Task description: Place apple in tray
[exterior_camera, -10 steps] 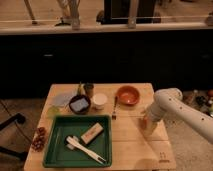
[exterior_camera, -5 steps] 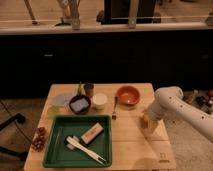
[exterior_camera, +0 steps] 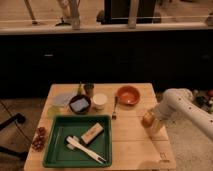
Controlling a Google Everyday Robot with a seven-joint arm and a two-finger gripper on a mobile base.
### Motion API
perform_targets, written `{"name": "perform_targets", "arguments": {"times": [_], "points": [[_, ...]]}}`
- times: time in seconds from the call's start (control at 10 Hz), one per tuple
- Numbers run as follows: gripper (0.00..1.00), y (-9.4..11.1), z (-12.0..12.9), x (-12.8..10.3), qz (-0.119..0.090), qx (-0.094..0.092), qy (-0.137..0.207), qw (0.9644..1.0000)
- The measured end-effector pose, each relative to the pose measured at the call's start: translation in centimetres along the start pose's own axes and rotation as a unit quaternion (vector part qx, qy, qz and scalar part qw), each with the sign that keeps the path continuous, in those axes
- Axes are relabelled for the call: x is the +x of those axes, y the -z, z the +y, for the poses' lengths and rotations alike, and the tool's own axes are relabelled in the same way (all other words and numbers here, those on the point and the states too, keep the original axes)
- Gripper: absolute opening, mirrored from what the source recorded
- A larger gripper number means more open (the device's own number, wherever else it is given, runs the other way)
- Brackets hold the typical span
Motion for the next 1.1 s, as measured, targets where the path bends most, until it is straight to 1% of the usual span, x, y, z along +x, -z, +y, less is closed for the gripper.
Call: {"name": "perform_targets", "arguments": {"times": [0.1,0.2,0.3,0.4,0.5,0.7,0.8,1.1], "points": [[0.80,0.0,-0.1,0.2,-0.003,0.000,0.000,1.0000],[0.80,0.0,0.1,0.2,-0.004,-0.007,0.014,0.9999],[0.80,-0.1,-0.2,-0.2,-0.006,-0.011,0.032,0.9994],[0.80,-0.3,-0.7,-0.7,-0.011,-0.019,0.052,0.9984],[0.80,-0.4,-0.5,-0.5,-0.015,-0.029,0.063,0.9975],[0.80,-0.6,-0.6,-0.8,-0.026,-0.040,0.089,0.9949],[0.80,-0.7,-0.7,-1.1,-0.033,-0.047,0.107,0.9926],[0.80,-0.8,-0.7,-1.1,-0.040,-0.054,0.133,0.9888]]}}
